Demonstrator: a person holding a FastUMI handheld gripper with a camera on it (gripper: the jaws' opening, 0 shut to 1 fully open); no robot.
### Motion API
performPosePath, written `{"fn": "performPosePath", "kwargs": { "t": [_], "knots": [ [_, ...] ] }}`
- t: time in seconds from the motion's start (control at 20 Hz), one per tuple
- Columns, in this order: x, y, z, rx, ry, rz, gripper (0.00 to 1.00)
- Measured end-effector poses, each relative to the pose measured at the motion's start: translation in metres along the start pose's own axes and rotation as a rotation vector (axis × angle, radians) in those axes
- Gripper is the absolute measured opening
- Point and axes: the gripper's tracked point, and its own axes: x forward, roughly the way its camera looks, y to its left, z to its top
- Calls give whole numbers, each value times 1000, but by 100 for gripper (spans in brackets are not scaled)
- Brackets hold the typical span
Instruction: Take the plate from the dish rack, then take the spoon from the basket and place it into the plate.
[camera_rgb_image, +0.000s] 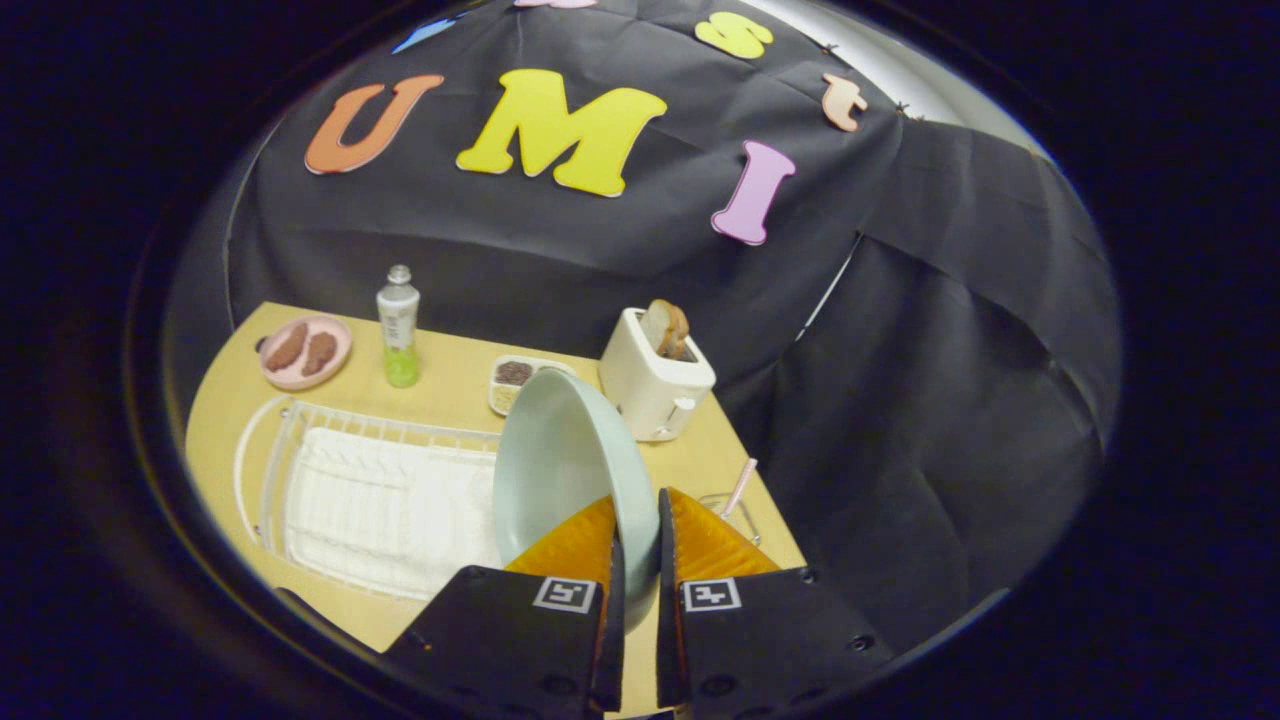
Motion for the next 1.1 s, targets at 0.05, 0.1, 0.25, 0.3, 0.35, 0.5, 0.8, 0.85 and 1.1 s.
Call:
{"fn": "performPosePath", "kwargs": {
  "t": [0.05,0.1,0.25,0.3,0.35,0.5,0.8,0.85,1.1],
  "knots": [
    [-13,4,-13,20,-4,73,18],
    [-24,10,-27,45,-4,142,18],
    [-53,27,-79,92,-12,330,18],
    [-55,29,-98,97,-12,362,18],
    [-53,32,-121,105,-3,380,18],
    [-31,42,-183,131,65,429,18],
    [16,41,-234,206,167,511,18],
    [20,40,-238,214,176,527,18],
    [41,32,-255,253,196,586,19]
  ]
}}
